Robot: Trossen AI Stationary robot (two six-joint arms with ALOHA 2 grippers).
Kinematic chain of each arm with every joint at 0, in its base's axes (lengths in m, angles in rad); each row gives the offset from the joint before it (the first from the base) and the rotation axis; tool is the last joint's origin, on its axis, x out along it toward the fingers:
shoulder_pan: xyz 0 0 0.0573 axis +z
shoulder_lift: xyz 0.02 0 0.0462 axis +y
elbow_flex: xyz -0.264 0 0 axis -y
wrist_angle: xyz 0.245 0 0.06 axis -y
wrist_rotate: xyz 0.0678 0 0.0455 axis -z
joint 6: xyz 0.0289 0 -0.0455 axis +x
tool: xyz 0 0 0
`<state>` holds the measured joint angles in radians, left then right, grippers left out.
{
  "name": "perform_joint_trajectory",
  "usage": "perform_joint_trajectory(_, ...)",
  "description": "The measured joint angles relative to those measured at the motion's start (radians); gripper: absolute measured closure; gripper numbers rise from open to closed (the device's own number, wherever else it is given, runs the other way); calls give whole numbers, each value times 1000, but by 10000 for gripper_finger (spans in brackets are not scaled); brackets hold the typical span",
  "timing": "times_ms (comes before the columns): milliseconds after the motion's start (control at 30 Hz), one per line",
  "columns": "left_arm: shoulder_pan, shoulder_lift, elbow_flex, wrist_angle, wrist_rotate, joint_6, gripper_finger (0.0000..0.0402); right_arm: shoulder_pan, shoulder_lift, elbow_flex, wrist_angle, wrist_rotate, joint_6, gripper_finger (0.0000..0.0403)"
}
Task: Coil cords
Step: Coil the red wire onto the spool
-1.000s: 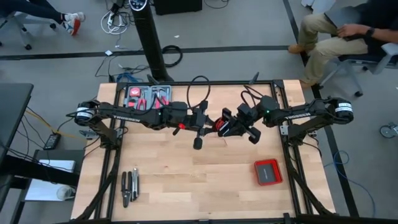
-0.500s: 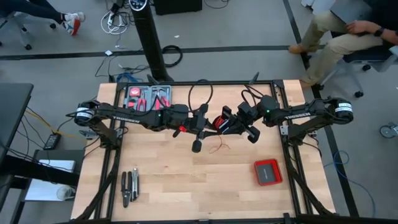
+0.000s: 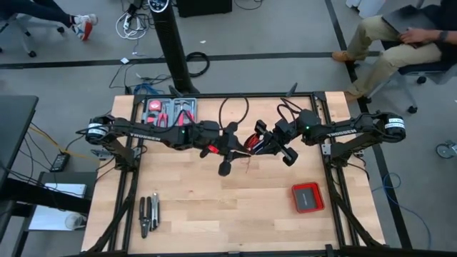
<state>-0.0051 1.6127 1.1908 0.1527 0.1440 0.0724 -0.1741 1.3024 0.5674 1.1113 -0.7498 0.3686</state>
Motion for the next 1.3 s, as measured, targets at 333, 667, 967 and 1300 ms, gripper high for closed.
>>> perform_joint_trajectory(333,1,-1,0,10,7,21,345,-5,0,0,-8,-20,-35,402)
perform_joint_trajectory(667,1,0,0,3,117,41,345,-4,0,0,-9,-21,-34,401)
perform_joint_trajectory(967,1,13,0,62,52,109,345,0,2,0,-19,7,-46,401)
perform_joint_trajectory(1300,11,32,-1,40,-5,107,346,10,1,0,7,10,-38,401)
